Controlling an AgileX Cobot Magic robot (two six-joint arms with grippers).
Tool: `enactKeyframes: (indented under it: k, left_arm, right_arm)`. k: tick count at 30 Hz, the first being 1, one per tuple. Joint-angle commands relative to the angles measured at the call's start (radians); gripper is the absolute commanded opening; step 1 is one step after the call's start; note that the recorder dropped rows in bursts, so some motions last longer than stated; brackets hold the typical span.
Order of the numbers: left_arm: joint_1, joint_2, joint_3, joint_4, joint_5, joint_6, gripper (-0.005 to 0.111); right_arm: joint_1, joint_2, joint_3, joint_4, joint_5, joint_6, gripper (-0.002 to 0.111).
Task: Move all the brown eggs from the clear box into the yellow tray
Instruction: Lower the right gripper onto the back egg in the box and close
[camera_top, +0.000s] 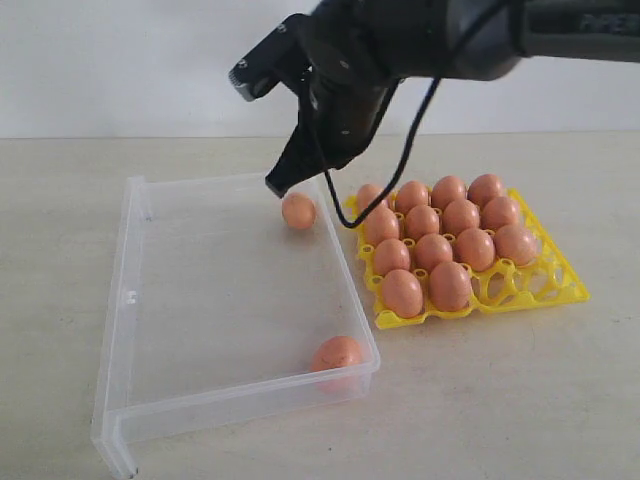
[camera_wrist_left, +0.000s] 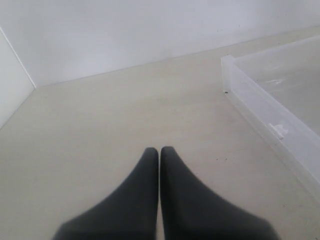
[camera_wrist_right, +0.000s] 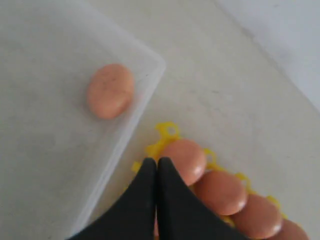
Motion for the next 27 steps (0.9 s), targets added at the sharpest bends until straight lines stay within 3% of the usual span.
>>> enactKeyframes:
  k: [1,3,6,8,27]
  left_arm:
    - [-0.004,-0.001,0.003,-0.002,-0.004,-0.005,0.001]
    - [-0.004,-0.001,0.003,-0.002,-0.004,-0.005,0.001]
    - [-0.004,-0.001,0.003,-0.002,-0.004,-0.005,0.001]
    - [-0.004,-0.001,0.003,-0.002,-0.004,-0.005,0.001]
    - [-0.004,-0.001,0.003,-0.002,-0.004,-0.005,0.001]
  right_arm:
    - [0.008,0.106,-0.207,0.353,0.199,-0.343,0.003]
    - [0.008,0.144,-0.264,0.391,0.192,-0.375,0.012]
    - [0.008,0.227,-0.368,0.395,0.195,-0.373,0.048]
    - [0.008,0.25,-0.379,0.395,0.183,-0.322,0.053]
    - [0.008,0.317,-0.379,0.194,0.007,-0.136,0.052]
